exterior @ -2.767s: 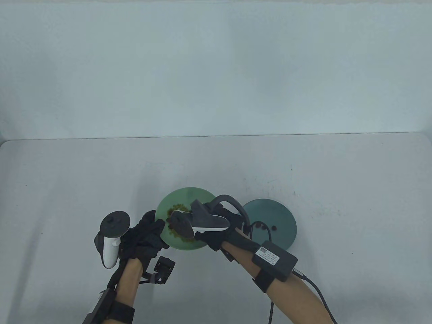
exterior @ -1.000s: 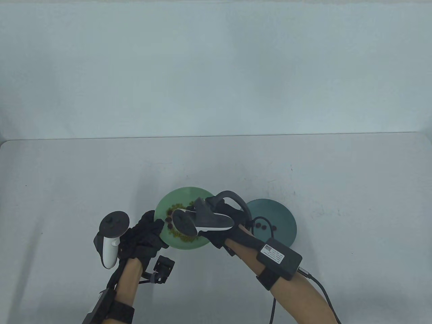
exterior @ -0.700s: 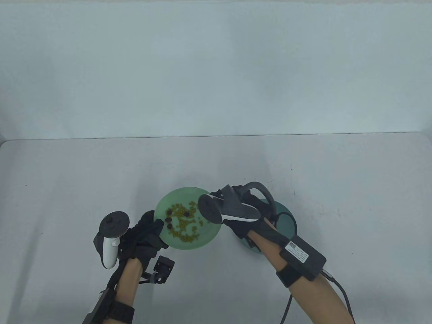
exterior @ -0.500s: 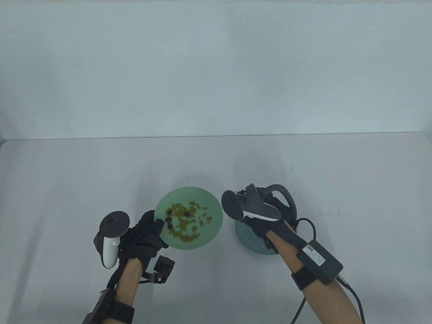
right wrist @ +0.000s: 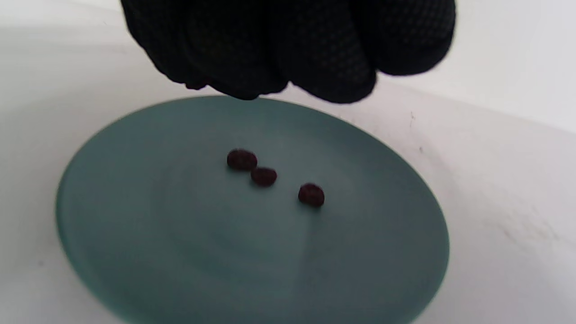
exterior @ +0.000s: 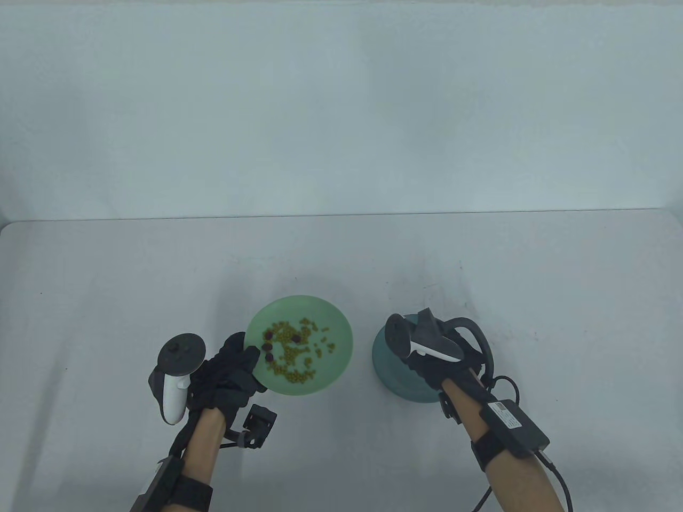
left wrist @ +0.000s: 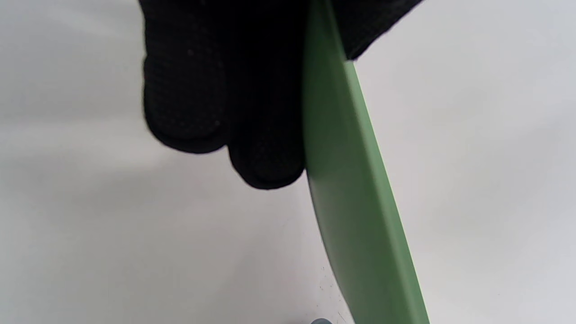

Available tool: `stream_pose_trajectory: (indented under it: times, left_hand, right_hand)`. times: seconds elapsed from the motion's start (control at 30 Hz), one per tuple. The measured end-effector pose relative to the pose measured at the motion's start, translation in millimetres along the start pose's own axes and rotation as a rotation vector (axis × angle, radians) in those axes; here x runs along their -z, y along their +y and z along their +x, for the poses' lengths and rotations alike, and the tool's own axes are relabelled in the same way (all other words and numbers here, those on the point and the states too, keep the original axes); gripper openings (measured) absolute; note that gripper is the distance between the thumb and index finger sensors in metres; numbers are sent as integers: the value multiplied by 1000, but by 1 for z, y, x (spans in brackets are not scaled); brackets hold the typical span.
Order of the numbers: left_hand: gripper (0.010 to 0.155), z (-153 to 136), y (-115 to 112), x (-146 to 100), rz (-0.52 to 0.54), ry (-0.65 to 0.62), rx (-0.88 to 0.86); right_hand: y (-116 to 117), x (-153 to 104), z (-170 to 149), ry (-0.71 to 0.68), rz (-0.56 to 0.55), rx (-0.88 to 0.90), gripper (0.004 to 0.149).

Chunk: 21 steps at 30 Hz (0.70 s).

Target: Pick cranberries with hand pinch into plate

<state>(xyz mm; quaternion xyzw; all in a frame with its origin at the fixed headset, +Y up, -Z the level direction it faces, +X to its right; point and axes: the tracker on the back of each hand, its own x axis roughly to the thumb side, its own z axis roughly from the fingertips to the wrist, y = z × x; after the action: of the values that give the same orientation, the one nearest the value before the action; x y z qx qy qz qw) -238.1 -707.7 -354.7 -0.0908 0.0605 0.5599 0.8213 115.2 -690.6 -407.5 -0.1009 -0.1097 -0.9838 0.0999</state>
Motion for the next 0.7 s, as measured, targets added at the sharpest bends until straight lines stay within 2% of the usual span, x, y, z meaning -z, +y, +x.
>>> stream_pose_trajectory:
  times: [0.37, 0.7]
  left_hand:
    - [58, 0, 0, 0, 0, 0, -2]
    - [58, 0, 1, 0, 1, 0, -1]
  right_hand:
    - [25, 11, 3, 27, 67, -15, 45]
    - [25, 11, 1, 35, 74, -4, 46]
